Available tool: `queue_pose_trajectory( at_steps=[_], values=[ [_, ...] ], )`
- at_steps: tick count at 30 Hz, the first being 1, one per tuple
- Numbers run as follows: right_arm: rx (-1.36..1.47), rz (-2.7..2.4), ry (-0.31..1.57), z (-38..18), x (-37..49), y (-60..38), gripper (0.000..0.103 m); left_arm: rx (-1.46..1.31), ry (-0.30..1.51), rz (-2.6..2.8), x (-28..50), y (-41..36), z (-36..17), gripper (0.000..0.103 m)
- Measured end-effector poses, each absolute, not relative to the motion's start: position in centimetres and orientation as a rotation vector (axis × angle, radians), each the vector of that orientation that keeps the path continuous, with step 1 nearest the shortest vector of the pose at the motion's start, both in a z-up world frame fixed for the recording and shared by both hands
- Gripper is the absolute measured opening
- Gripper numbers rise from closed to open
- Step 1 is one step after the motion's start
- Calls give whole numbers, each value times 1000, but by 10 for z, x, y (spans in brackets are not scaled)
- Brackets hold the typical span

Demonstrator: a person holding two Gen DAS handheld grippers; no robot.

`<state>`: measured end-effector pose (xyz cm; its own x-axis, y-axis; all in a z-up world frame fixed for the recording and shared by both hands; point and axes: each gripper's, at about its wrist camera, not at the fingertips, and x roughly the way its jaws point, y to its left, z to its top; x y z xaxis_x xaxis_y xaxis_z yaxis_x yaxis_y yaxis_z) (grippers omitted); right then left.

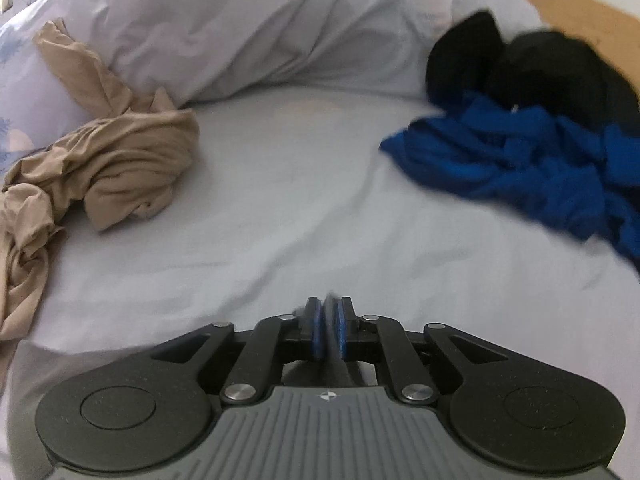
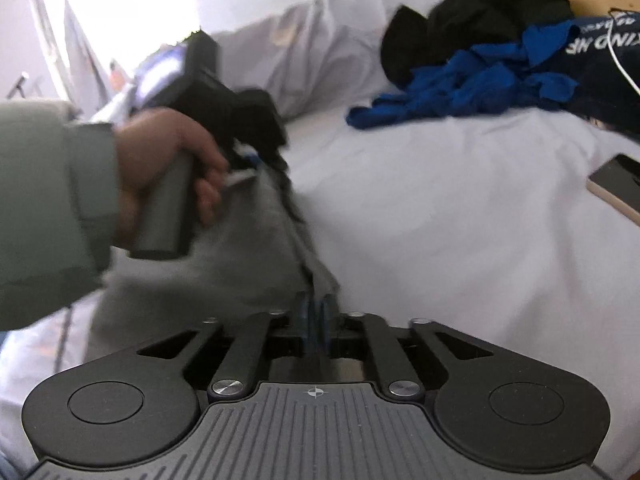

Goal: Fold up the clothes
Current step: 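Lay the grey shirt fold down and open both grippers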

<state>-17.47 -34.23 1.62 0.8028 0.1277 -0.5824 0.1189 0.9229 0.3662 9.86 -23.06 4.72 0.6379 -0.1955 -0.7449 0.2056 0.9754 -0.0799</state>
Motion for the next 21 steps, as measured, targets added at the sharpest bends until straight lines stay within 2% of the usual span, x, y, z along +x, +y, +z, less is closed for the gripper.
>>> queue_pose_trajectory(
  at_steps=[1,2,3,4,6,8,10,16,19,21],
  values=[
    [396,-26,670,13,-173,-344,36,-4,846,-245,99,-227,49,37],
    [401,-55,677,13,-175,-348,37,-23,835,-260,98,-221,53,55],
    [410,-67,675,15,-176,-352,39,-42,819,-274,96,-214,57,61],
    [417,-79,671,17,-178,-355,45,-60,793,-286,93,-206,63,66],
    [410,-92,629,24,-182,-355,50,-99,734,-322,84,-184,78,71],
    [383,-92,588,30,-186,-352,56,-144,678,-336,72,-153,92,90],
    [366,-82,560,33,-186,-347,57,-178,621,-320,57,-121,101,101],
    [309,-3,534,45,-177,-330,56,-157,561,-260,5,-43,81,103],
    [275,82,533,52,-167,-314,32,-213,559,-253,-12,-21,61,103],
    [261,118,535,62,-155,-302,32,-246,548,-243,-19,-12,53,103]
  ],
)
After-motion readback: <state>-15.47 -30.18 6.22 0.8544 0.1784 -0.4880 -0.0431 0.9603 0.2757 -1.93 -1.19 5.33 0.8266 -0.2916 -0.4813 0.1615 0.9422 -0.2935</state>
